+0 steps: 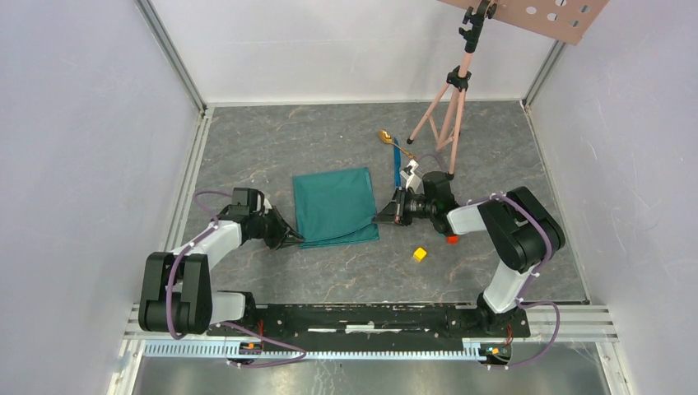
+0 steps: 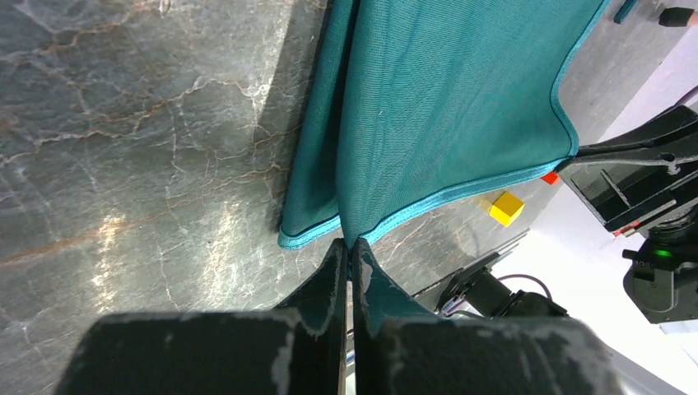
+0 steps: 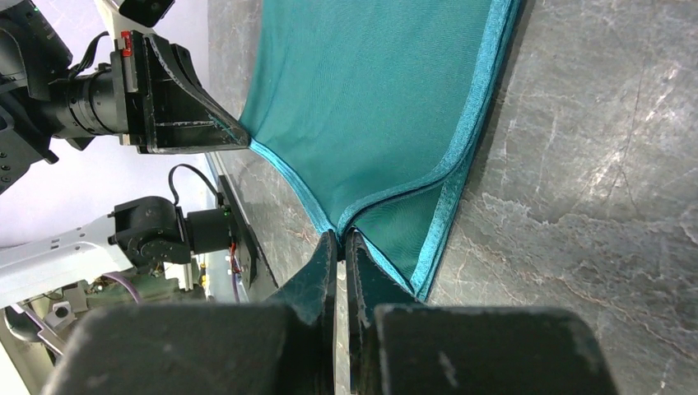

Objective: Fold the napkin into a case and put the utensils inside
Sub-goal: Smooth out the square-folded napkin at the center of the board.

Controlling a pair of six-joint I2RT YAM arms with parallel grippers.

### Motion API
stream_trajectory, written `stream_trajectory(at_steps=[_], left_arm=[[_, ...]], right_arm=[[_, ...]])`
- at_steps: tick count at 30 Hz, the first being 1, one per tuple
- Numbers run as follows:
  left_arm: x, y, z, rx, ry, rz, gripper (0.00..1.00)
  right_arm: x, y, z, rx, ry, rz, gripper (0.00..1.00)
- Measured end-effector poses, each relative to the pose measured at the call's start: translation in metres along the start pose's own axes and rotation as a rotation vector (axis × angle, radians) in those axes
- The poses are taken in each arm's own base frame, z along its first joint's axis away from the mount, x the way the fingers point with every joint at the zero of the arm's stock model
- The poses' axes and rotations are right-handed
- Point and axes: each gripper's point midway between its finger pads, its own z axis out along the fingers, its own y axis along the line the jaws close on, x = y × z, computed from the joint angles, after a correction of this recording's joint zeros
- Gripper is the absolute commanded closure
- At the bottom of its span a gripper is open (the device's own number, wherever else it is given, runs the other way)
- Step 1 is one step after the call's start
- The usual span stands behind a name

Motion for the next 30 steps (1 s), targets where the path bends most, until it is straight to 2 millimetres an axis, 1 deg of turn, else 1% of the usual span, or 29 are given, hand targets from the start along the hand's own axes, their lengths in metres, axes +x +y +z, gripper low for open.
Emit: stream_trajectory(at_steps=[16,23,30], left_arm=[[0.004,0.009,0.000,-0.043,0.008,-0.020,0.98],[0.006,0.014,0.003,-0.068,0.019,-0.029,0.97],[0.008,0.017,0.005,-0.080,0.029,-0.029,0.95]], right_arm=[[0.011,-0.005,-0.003,0.008,0.016,0.005,1.00],[0.011,-0.005,-0.003,0.008,0.017,0.003,1.00],[0.016,-0.014,0.000,0.022,0.030,0.015,1.00]])
